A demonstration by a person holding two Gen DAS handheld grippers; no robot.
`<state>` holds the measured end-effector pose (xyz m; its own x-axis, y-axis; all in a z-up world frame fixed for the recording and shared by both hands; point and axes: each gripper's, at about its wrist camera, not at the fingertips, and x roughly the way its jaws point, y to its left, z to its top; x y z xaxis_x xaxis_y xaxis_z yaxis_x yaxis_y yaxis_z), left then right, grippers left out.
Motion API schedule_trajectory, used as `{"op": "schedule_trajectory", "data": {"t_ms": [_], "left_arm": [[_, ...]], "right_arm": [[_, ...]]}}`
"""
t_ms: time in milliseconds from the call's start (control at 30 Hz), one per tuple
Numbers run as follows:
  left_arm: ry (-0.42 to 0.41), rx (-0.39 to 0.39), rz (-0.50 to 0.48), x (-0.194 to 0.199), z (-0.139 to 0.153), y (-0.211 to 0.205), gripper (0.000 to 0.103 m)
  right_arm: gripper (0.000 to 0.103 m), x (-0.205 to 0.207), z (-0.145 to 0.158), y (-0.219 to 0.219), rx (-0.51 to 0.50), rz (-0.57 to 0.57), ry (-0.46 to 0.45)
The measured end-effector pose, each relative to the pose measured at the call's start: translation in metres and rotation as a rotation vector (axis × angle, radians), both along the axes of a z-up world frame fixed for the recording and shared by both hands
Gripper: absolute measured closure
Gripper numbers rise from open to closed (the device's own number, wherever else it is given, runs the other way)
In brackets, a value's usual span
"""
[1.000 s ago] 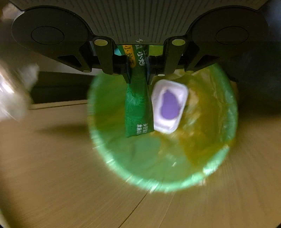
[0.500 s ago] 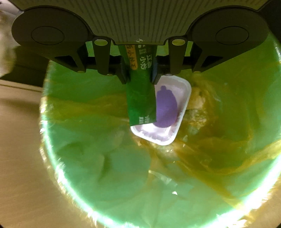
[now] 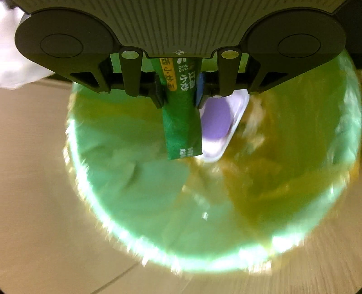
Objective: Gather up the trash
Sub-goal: 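Open the right tool to drop the bag while the left tool drops the wrapper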
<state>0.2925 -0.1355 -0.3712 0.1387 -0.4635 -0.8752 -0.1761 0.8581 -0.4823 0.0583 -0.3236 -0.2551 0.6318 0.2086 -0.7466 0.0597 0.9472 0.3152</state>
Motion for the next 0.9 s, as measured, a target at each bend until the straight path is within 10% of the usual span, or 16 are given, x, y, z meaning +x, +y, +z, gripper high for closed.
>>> {"op": "schedule_trajectory", "data": {"t_ms": [133,367,500,700,900], "left_arm": [[-0.002,-0.012,0.042,0.002,-0.001,0.013,0.069],[0.016,0.012,0.046,0.008,-0.012,0.024,0.069],[0.094,-0.043,-0.029,0.005,-0.026,0.013,0.068],[0.201,0.082,-0.033,0.000,-0.054,0.002,0.068],[0.313,-0.080,0.071,0.007,-0.087,-0.008,0.068]], "right_arm": [[0.084,0.030,-0.037,0.016,0.050,0.074,0.070],[0.043,0.034,-0.047,0.016,0.063,0.065,0.089],[0.042,0.030,-0.041,0.006,0.055,0.016,0.076],[0.042,0.029,-0.051,0.005,0.084,-0.005,0.102],[0.042,0.027,-0.058,0.003,0.082,-0.029,0.109]]}}
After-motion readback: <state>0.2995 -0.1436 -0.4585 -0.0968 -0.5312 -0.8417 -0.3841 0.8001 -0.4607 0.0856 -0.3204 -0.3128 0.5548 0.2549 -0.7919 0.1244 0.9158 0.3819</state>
